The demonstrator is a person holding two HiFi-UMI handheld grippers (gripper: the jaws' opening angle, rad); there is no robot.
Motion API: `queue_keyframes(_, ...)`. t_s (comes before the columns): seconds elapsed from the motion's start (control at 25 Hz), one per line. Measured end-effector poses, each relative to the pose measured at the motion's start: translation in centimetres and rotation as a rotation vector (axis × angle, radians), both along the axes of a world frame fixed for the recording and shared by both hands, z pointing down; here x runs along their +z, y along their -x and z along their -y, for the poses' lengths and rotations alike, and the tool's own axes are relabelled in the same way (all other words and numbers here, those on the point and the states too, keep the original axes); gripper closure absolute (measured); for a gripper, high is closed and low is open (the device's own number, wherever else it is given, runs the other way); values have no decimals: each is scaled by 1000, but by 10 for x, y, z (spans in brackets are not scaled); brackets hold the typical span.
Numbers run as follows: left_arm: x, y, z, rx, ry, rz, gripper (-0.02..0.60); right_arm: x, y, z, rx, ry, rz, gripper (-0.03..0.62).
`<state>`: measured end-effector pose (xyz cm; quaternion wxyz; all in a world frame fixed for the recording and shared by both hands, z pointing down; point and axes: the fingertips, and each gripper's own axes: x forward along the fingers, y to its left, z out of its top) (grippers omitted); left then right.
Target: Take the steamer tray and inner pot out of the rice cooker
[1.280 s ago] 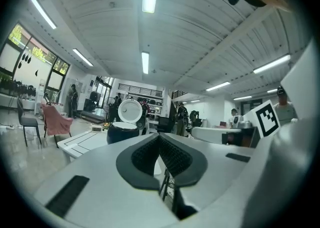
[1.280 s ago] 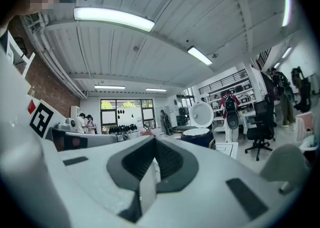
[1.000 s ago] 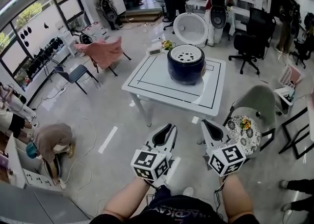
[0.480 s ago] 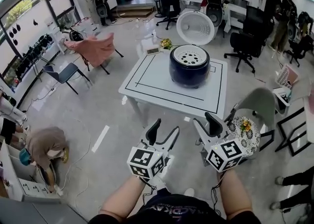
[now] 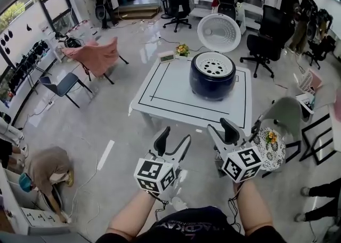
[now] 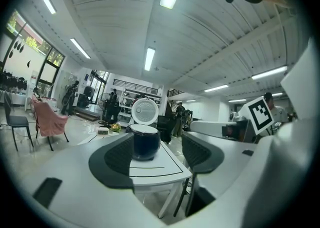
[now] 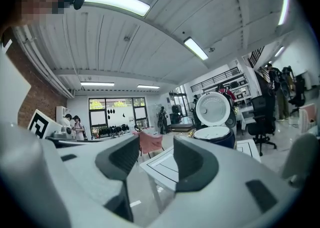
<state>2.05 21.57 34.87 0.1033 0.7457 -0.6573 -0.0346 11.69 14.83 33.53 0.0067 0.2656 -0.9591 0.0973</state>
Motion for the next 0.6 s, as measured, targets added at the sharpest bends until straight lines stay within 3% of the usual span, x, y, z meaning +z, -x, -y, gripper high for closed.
queue_keyframes(0.6, 12, 58, 25, -11, 10, -40, 290, 10, 53, 30, 17, 20, -19, 396)
